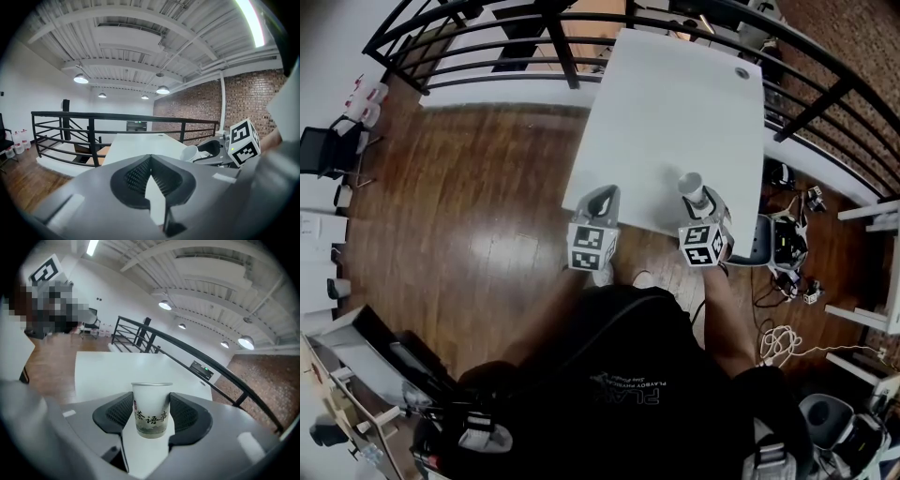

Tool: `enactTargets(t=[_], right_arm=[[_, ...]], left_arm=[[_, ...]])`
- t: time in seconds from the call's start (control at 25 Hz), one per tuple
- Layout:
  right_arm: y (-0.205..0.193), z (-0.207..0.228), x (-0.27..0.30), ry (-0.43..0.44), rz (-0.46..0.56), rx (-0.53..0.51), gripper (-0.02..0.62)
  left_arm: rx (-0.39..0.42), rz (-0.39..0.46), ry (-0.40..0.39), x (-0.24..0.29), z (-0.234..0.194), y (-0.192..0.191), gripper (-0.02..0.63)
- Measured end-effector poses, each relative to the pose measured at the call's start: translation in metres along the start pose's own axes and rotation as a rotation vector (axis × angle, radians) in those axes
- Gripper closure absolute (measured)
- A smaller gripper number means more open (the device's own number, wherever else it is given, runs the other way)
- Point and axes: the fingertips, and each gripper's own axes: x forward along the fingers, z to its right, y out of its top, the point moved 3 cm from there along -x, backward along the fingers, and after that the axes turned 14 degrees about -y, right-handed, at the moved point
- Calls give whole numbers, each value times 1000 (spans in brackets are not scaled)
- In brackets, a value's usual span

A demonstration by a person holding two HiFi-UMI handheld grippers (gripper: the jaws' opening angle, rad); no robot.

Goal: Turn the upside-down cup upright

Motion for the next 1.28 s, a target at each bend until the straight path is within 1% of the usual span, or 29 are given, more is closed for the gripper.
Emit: enactTargets(t=[0.08, 0.16, 0.24, 0.4, 0.56, 0.72, 1.12, 1.28], right_arm=[[-5, 2, 3, 9, -7, 135, 334], [-10, 0, 5, 25, -12, 235, 334], [-14, -3, 6, 34, -3, 299, 334], [-21, -7, 11, 34, 26, 385, 334], [-21, -12, 13, 36, 56, 433, 334], [-25, -15, 13, 35, 55, 467, 333], [-44, -12, -4, 36, 40, 459, 333], [-47, -16, -11, 54, 22, 457, 333]], left_arm=[[6, -7, -2, 2, 1, 0, 606], [9, -14, -5, 2, 1, -1, 606], [10, -23, -11, 2, 2, -4, 606], [21, -36, -12, 1, 1, -5, 606], [32, -45, -15, 0, 2, -4, 606], [36, -51, -20, -1, 4, -4, 606], [37, -47, -31, 5, 9, -4, 606], [40, -46, -43, 6, 12, -2, 606]])
